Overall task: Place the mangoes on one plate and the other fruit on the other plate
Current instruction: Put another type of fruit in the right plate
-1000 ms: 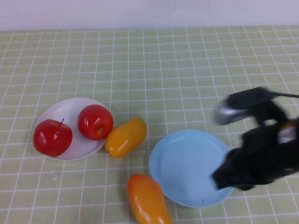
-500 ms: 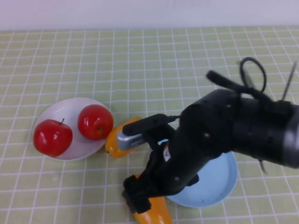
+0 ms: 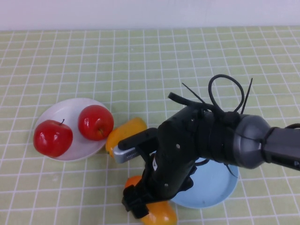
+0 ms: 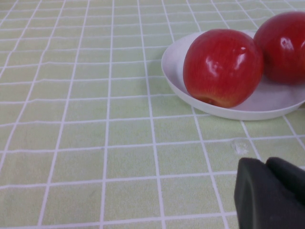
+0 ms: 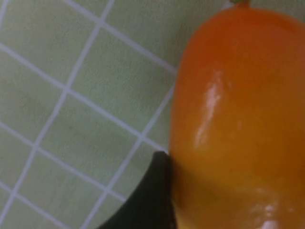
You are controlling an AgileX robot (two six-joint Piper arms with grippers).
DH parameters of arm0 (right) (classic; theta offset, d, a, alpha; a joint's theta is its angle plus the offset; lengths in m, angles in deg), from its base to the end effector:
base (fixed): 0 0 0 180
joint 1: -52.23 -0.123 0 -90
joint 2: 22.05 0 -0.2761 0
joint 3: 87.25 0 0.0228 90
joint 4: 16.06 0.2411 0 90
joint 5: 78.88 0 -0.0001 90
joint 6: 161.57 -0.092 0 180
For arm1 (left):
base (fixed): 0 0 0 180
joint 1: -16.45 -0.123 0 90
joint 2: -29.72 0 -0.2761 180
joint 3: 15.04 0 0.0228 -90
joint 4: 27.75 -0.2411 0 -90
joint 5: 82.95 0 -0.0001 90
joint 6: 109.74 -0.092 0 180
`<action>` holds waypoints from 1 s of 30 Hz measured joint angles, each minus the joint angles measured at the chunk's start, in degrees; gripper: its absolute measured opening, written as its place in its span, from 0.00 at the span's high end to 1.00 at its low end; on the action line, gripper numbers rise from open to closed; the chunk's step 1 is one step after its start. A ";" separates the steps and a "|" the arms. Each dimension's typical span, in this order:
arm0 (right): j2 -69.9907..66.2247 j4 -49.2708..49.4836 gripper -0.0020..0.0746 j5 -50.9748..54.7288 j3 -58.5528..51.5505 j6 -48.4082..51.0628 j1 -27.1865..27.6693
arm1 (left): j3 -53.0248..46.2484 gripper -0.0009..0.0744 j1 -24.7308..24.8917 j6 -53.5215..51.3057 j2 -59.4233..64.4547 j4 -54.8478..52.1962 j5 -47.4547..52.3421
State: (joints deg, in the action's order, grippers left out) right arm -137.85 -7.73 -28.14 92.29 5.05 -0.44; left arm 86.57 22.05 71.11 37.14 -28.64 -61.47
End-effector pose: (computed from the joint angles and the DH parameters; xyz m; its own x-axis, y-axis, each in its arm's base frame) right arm 0.2146 0.2984 0.1964 -0.8171 -0.5467 -0.1830 -0.5744 0.7992 0.1771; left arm 0.0526 -0.0046 0.1716 -0.2958 0.0286 -0.9548 0.0921 0.9958 0.0013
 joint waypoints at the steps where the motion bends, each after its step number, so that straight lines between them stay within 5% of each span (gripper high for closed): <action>1: -0.28 -0.14 0.07 -0.20 0.00 0.00 0.00 | 0.00 0.99 0.00 0.00 0.00 0.00 0.00; 7: -1.06 -0.64 0.08 -2.71 0.00 0.19 -0.24 | 0.00 0.99 0.00 0.00 0.00 0.00 0.00; 13: -1.06 -2.11 0.30 -3.45 0.00 0.34 -0.24 | 0.00 0.99 0.00 0.00 0.00 0.00 0.00; 23: 6.31 -8.33 0.29 -3.08 0.04 -1.94 0.14 | 0.00 0.99 0.00 0.00 0.00 0.00 0.00; 30: 6.47 -11.90 0.29 -1.71 -0.67 -5.63 7.08 | 0.00 0.99 0.00 0.00 0.00 0.00 0.00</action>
State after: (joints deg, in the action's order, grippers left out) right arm -131.38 -19.63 -29.85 91.62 -0.58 6.64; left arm 86.57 22.05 71.11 37.14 -28.64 -61.47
